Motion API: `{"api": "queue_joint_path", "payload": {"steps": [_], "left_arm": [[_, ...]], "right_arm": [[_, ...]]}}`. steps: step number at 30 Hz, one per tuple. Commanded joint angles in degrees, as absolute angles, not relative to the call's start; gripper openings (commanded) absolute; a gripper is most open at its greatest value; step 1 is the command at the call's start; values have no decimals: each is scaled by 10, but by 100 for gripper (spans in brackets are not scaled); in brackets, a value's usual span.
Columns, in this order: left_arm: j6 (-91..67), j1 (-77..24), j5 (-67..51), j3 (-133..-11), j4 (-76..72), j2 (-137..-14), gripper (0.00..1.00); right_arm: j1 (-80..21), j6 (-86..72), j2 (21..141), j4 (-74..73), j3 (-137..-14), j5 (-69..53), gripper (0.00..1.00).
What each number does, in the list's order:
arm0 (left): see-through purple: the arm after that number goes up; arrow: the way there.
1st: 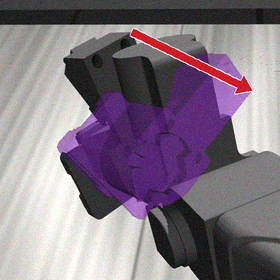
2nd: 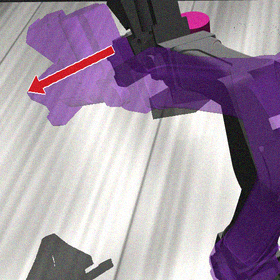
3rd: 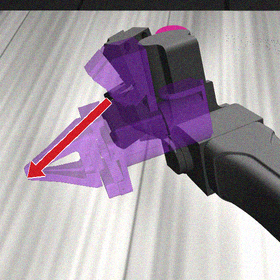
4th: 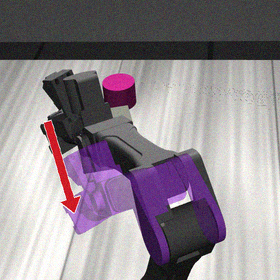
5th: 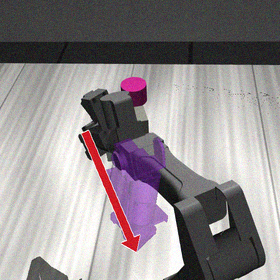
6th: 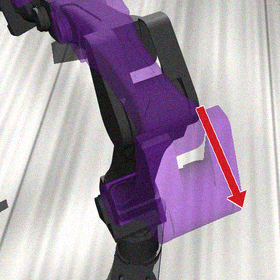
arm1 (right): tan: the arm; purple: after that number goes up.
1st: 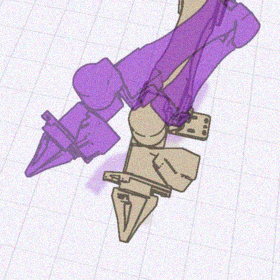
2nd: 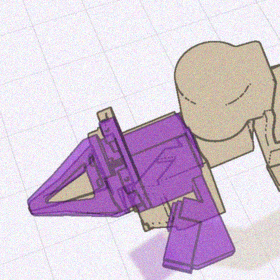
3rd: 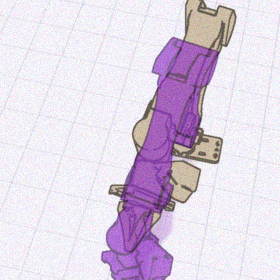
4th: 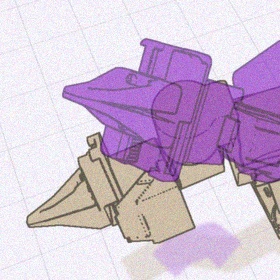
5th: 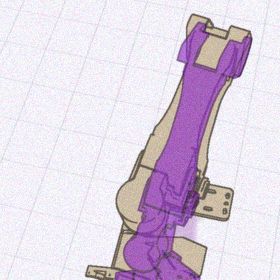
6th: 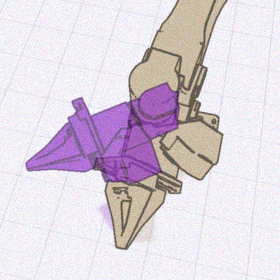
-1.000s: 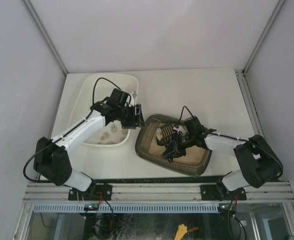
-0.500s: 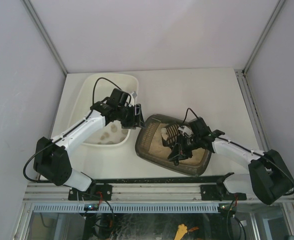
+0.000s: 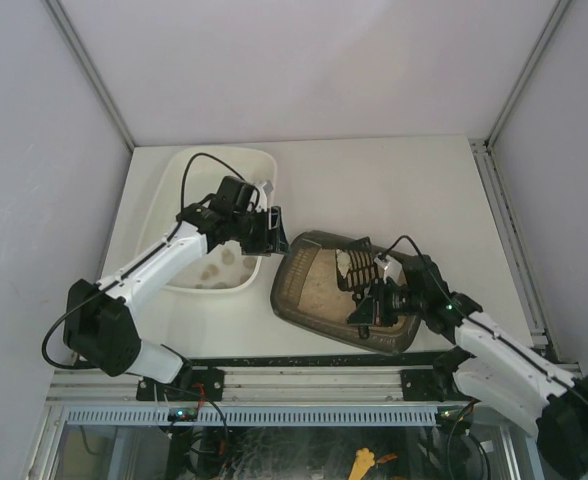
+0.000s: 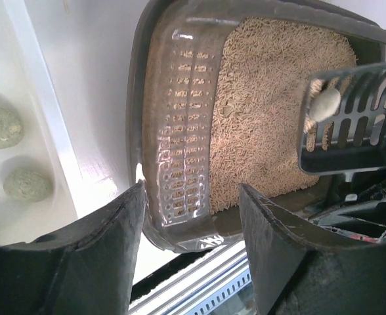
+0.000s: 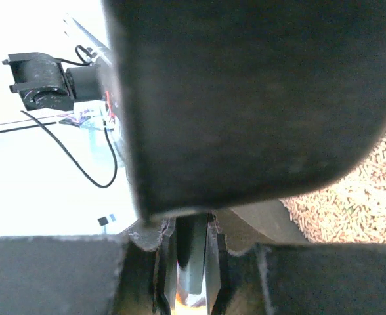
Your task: Clean the litter box
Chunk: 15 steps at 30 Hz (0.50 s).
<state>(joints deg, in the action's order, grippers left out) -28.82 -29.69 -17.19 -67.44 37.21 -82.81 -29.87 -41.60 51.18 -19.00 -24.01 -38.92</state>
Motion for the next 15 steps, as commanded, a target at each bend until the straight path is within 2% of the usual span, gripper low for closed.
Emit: {"api": "queue_joint_path", "payload": {"steps": [1, 7, 13, 15], "left_arm": [[-268, -294, -180, -671, 351, -799, 64], [-266, -293, -202, -667, 345, -804, 63], [-264, -294, -204, -668, 345, -808, 63], [-262, -294, -203, -668, 345, -808, 63]], "right_arm": [[-314, -446, 409, -98, -181, -403, 0], [-311, -502, 354, -35, -134, -422, 0], [-338, -532, 390, 6, -136, -439, 0], [-320, -547, 387, 26, -143, -455, 0]]}}
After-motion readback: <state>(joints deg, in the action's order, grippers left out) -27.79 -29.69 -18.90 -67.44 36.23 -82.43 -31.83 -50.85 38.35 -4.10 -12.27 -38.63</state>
